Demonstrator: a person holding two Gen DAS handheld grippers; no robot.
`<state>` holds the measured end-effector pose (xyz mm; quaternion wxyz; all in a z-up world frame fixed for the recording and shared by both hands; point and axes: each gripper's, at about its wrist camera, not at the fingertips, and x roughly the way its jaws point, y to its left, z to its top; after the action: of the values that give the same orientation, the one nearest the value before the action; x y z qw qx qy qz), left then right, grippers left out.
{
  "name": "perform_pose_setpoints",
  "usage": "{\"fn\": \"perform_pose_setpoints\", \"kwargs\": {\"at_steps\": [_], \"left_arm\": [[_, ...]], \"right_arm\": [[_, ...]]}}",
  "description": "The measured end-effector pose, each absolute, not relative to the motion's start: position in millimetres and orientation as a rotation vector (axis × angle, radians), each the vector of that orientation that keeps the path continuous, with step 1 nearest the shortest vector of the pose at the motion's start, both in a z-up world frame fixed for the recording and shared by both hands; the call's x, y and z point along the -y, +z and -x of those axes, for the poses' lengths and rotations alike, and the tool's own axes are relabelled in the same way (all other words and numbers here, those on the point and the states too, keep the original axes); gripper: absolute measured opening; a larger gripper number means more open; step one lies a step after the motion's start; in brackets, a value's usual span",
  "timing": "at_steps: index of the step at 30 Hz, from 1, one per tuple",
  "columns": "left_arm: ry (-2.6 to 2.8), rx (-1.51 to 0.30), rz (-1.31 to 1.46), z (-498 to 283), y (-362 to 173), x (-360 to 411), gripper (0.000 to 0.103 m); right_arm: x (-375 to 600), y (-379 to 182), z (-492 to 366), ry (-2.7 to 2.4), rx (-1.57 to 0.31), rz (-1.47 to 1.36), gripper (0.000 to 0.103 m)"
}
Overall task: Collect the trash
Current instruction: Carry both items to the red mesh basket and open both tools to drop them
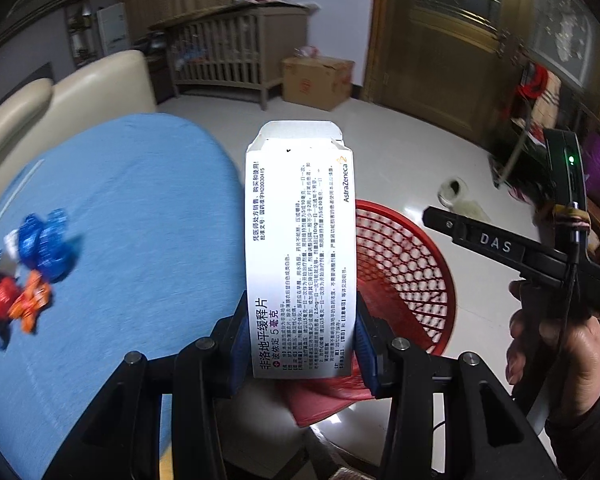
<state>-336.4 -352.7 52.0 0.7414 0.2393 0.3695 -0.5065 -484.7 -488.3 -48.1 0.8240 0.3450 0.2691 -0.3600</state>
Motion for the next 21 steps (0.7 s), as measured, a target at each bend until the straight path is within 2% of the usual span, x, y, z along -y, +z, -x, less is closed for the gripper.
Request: {"fn": "perform_pose_setpoints", "kwargs": {"at_steps": [5,7,8,9,20,21], "left_arm": [[-1.117,-0.854,-0.57,338,36,376,0.049],[-1.099,-0.881,-0.588,335,26,382,0.061],[-1.09,-0.895,-0.586,333,22,383,0.072],[-1.077,-0.909,-0.583,330,20,382,0.075],[-0.967,-0.905,-0.435,276,43,314,0.075],[-0.952,-0.902,-0.424,272,45,309,0.075]], "right_arm": [[501,-67,497,-0.765,-0.61,-0.825,0.074],[503,-76,501,-0.759,-0.624,-0.856,0.074],[505,-81,501,-0.758,-0.637,-0.873,0.074],[505,-86,500,-0.761,-0.652,-0.882,0.074],[493,-106,477,-0.708,-0.747,-0.888,0.074],[489,-106,473,-0.707,-0.756,-0.877,0.076]]}}
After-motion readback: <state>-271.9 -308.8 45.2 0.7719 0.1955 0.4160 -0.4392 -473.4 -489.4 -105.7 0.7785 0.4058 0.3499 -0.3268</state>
